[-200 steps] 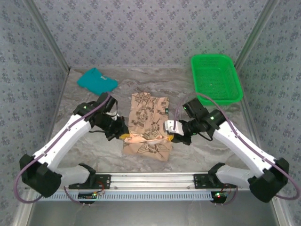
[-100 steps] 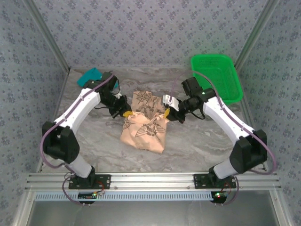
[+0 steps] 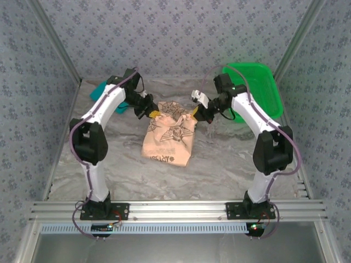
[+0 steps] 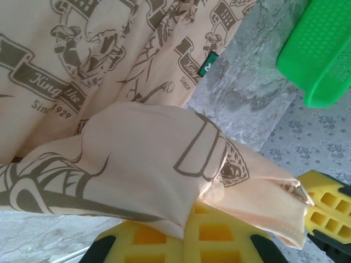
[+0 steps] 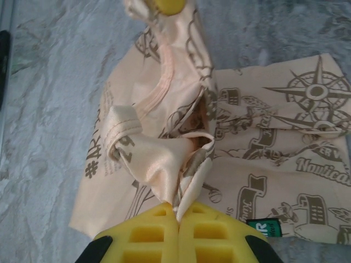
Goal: Fold the inside-out t-shirt
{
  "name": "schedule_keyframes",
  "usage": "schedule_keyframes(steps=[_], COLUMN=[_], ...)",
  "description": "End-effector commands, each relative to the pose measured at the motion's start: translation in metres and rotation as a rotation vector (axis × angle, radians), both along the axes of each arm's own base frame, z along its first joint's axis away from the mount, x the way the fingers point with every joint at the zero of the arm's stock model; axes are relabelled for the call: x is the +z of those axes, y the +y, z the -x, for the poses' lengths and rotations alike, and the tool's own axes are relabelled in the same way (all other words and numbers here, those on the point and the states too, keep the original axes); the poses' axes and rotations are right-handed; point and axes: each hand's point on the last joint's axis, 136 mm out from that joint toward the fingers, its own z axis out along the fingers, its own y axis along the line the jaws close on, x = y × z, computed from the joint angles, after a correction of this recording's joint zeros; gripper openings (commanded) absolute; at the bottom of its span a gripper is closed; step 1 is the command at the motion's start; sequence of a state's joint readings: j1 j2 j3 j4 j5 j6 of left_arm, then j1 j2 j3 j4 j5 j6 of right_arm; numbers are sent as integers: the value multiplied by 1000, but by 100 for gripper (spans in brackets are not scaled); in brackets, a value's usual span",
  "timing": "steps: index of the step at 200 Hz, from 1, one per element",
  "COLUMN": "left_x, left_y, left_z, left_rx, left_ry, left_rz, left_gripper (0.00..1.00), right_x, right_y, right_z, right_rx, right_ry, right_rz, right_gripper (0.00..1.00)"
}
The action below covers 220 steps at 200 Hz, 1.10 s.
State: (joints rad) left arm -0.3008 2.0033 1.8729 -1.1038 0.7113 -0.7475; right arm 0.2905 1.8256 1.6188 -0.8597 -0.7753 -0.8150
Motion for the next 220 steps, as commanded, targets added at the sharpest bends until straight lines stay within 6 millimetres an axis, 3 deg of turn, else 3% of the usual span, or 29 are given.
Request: schedule_keyframes(steps=[1, 22, 34, 48, 59, 66, 71, 76, 85, 95, 110, 122, 146, 166, 184, 197, 220], left_x=[2, -6, -21, -30, -44, -53, -58, -61, -59, -45, -21, -2, 6, -24, -43, -46, -34], left_y=[-8, -9, -9, -15, -15, -13, -9, -4, 2, 10, 27, 41, 50, 59, 76, 92, 119], left_z=[-23, -67, -97, -130, -151, -161, -167, -171, -177, -180, -180, -176, -152, -124, -96, -79, -56], left_rx=[-10, 34, 81, 88, 81, 89, 98, 108, 109, 103, 91, 84, 61, 61, 68, 85, 117], left_ry=[-7, -66, -79, -147, -209, -224, -236, -251, -304, -379, -493, -566, -629, -589, -557, -554, -571], left_rz=[46, 50, 64, 97, 93, 85, 77, 57, 27, -11, -104, -182, -225, -276, -351, -412, -491], left_gripper=[5, 16, 22, 40, 43, 43, 42, 43, 43, 43, 44, 45, 45, 44, 44, 44, 45], right_x=[-11, -34, -50, -75, -93, -102, -107, -109, -108, -102, -93, -85, -72, -70, -72, -81, -105], right_y=[-1, -4, -5, -16, -30, -44, -57, -67, -65, -69, -70, -68, -59, -21, 34, 67, 109], right_z=[-23, -56, -76, -111, -151, -174, -188, -196, -195, -195, -186, -173, -135, -86, -36, -12, 8], right_rx=[-56, -129, -178, -302, -500, -649, -764, -843, -837, -896, -928, -920, -882, -756, -613, -547, -465], right_ry=[70, 78, 52, 0, -51, -56, -50, -34, 20, 40, 69, 68, 79, 105, 95, 91, 84], right_rz=[0, 48, 72, 129, 172, 208, 239, 270, 251, 211, 200, 209, 213, 228, 212, 196, 196], right_gripper=[0, 0, 0, 0, 0, 10, 24, 26, 26, 33, 44, 45, 44, 44, 43, 42, 38])
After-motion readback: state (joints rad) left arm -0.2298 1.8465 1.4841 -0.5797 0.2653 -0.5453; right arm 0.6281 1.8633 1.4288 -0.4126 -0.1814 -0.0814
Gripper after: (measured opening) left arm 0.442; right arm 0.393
